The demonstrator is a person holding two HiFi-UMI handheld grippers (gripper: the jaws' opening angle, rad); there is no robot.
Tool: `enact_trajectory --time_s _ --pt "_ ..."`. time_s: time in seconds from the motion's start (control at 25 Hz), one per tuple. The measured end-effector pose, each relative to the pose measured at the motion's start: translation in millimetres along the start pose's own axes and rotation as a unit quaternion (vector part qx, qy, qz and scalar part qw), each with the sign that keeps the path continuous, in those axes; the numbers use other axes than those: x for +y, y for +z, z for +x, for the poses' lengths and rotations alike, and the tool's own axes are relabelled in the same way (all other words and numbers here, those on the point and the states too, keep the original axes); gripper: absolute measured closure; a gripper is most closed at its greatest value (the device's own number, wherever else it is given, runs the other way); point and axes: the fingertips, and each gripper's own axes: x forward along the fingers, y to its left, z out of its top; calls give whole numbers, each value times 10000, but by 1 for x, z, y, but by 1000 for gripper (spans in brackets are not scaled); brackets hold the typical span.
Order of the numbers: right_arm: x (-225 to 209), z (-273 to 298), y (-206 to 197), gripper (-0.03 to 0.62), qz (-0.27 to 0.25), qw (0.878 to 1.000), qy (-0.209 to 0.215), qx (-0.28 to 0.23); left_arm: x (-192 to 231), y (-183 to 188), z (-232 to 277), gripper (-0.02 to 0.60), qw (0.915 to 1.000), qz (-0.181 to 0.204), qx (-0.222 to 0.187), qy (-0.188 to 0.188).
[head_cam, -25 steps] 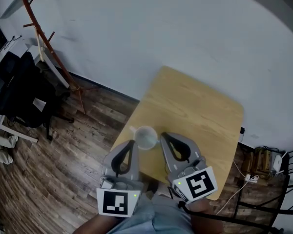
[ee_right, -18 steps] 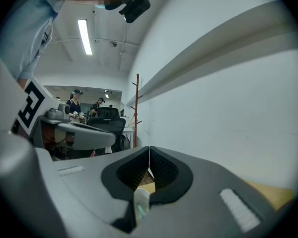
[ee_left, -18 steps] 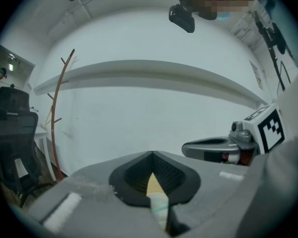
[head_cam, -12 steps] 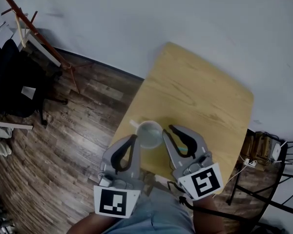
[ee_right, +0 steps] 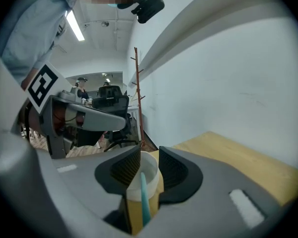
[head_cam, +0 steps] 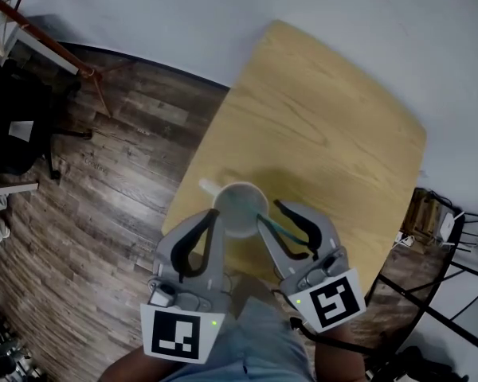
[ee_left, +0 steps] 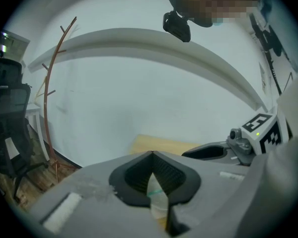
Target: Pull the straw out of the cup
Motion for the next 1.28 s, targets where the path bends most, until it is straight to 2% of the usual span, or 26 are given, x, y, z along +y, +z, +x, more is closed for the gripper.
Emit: enact_trajectory --time_s 0.48,1.04,1.28 --pt "5 6 -49 474 337 9982 66 483 3 -36 15 574 9990 -170 408 -108" --pt "7 -3 -55 487 605 9976 44 346 -1 -41 18 574 9987 -156 432 -199" --pt "7 -9 -55 547 615 9977 -28 267 -6 -42 15 574 9987 -132 441 -217"
